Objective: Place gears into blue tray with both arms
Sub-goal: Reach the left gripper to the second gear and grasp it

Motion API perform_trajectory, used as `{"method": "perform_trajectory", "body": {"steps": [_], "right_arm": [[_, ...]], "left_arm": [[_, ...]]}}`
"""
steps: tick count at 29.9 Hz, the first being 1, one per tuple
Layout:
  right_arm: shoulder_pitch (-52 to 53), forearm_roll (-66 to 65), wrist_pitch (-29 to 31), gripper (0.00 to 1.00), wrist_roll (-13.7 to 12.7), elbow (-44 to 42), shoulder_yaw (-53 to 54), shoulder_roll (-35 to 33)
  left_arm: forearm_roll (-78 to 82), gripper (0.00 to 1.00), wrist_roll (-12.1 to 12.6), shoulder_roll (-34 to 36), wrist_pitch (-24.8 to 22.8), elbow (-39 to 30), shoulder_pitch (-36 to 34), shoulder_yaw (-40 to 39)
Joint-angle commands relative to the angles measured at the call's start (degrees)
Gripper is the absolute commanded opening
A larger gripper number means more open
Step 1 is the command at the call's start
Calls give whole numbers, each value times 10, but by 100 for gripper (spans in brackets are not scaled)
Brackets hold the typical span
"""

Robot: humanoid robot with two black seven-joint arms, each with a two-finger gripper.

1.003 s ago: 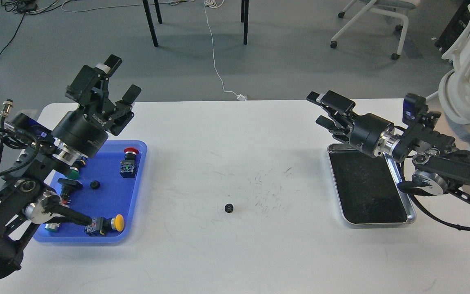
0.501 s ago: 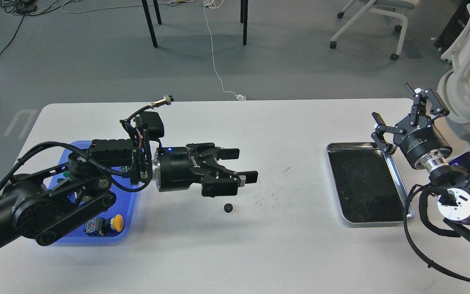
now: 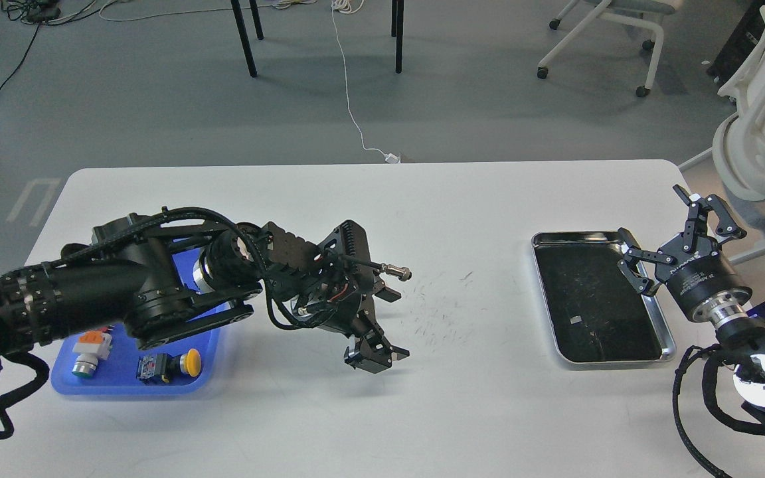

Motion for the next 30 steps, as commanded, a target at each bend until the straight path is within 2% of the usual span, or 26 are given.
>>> {"method": "perform_trajectory", "body": {"steps": [1,9,13,25,27,29,30], "right_arm": [[0,0,0,97,0,0,0,0],[-1,-1,-1,97,0,-3,-1,0],[0,-1,-1,97,0,-2,-2,1],[1,-1,-1,97,0,-2,-2,1],[1,-2,-1,97,0,-2,-2,1],[1,-2,-1,97,0,-2,-2,1],[1,-2,-1,97,0,-2,-2,1]], "left_arm": [[0,78,0,-4,-2,20,7,7],[0,56,0,-5,-2,33,28,13],[0,52,0,-4,-2,34,31,14],[0,50,0,0,-1,55,38,13],[0,40,0,1,-2,54,40,13],[0,23,0,-1,-1,54,41,13],[0,21,0,-2,-1,55,41,13]]}}
